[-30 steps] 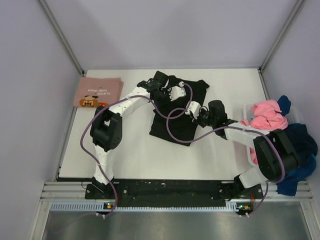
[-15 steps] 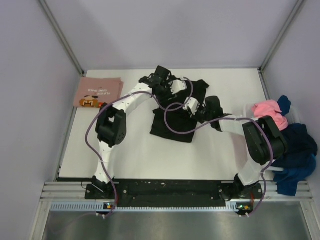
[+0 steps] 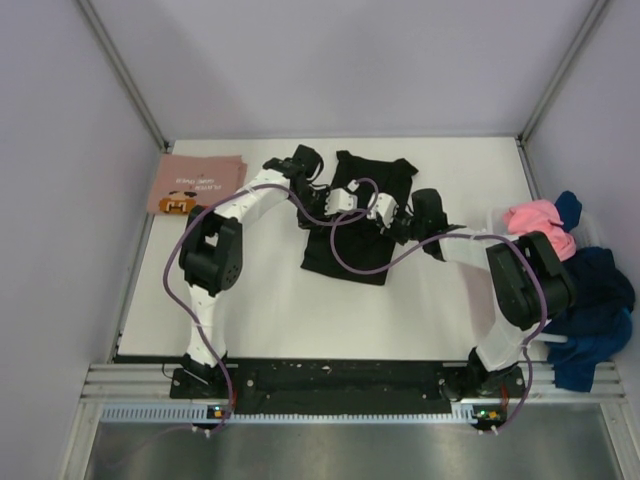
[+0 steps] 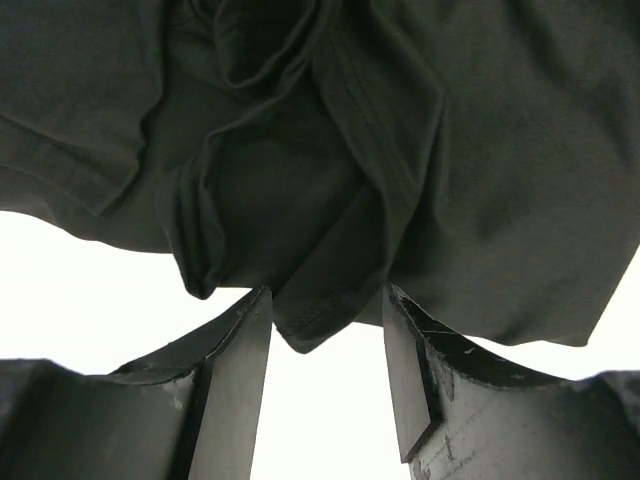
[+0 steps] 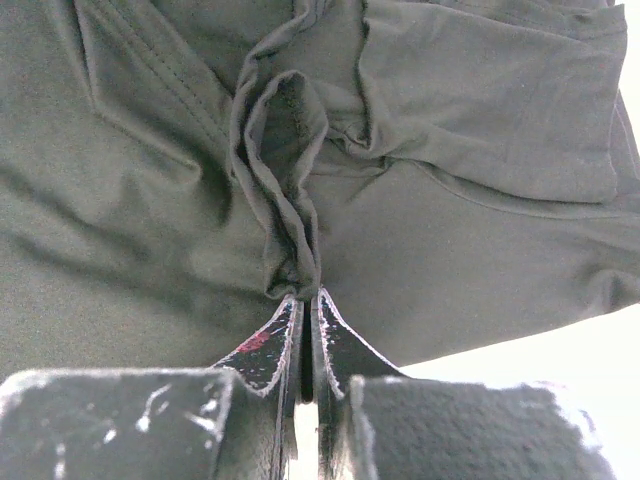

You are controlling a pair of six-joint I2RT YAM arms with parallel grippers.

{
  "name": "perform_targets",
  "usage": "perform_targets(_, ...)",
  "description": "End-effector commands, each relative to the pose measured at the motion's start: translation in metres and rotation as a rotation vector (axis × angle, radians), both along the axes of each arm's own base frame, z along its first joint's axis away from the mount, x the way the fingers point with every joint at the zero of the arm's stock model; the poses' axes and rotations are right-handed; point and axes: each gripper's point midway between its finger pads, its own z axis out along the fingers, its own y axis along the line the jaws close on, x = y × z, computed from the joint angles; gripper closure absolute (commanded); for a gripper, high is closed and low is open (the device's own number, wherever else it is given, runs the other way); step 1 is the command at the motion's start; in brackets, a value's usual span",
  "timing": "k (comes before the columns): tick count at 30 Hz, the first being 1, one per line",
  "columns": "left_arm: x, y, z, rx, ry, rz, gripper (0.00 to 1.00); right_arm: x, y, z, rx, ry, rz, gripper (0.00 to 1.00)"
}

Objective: Fold and stack the t-shirts
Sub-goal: Fold the folded rectangular tshirt in 1/3 of the way

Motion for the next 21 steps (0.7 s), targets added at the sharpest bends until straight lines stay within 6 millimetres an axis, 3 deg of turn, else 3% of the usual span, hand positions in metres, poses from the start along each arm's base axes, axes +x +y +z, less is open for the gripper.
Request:
perform_targets(1, 0.005, -0.013, -0.009, 0.02, -0.059, -0.096, 0.48, 0.016, 0.0, 0.021, 0.058, -0.044, -0.033, 0.98)
perform_targets(3, 0.015, -0.012, -0.011, 0.027, -0.083, -0.057, 0.57, 0.015, 0.0, 0.021, 0.054, -0.045, -0.033, 0.98)
perform_targets(5, 0.017, -0.013, -0.01, 0.023, -0.086, -0.047, 0.74, 0.015, -0.002, 0.02, 0.049, -0.045, -0.037, 0.98)
perform_targets(8, -0.002, -0.012, -0.012, 0.023, -0.025, -0.108, 0.8, 0.016, -0.005, 0.019, 0.031, -0.046, -0.048, 0.98)
perform_targets(11, -0.018, -0.006, -0.015, 0.043, 0.018, -0.155, 0.71, 0.017, -0.006, 0.02, 0.022, -0.051, -0.048, 0.98)
perform_targets(15, -0.024, -0.008, -0.008, 0.022, 0.028, -0.184, 0.57, 0.016, -0.005, 0.02, 0.026, -0.043, -0.04, 0.98)
perform_targets(21, -0.03, -0.014, -0.005, -0.015, 0.04, -0.221, 0.47, 0.012, -0.005, 0.019, 0.023, -0.037, -0.034, 0.98)
